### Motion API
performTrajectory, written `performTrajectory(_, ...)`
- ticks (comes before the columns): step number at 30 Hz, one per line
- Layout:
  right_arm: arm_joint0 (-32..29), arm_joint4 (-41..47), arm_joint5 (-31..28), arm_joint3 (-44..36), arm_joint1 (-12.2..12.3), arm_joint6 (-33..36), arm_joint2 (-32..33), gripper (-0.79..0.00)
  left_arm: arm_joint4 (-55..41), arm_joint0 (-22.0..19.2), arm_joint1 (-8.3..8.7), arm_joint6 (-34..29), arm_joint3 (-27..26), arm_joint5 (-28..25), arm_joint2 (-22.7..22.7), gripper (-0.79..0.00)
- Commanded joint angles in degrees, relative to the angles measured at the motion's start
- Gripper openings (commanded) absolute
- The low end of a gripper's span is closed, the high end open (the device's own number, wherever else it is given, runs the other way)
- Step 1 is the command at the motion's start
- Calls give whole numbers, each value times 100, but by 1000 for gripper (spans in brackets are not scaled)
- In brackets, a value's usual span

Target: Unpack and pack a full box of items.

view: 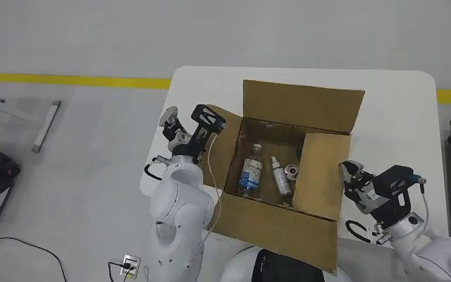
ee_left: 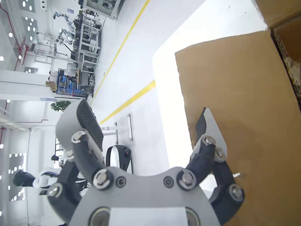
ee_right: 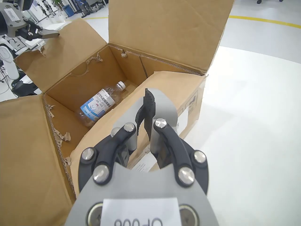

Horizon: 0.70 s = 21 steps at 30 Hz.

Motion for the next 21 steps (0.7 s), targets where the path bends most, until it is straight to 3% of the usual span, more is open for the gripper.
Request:
performTrajectory(1, 5, -17, 7, 1, 3, 5, -9, -785, 15, 27, 8, 79, 85, 7, -50, 0)
performTrajectory(11, -96, 56, 95, -55, 9, -56, 24, -785, -25, 174, 23, 210, 272, 91, -193, 0)
performTrajectory(17, -286, 510, 299, -253, -7, -375, 388, -785, -279, 258, 10, 382, -489, 124, -84, 0)
performTrajectory(21, -480, 816, 464, -309, -25, -634, 763, -779, -829, 291, -36, 149, -1036, -61, 192, 0)
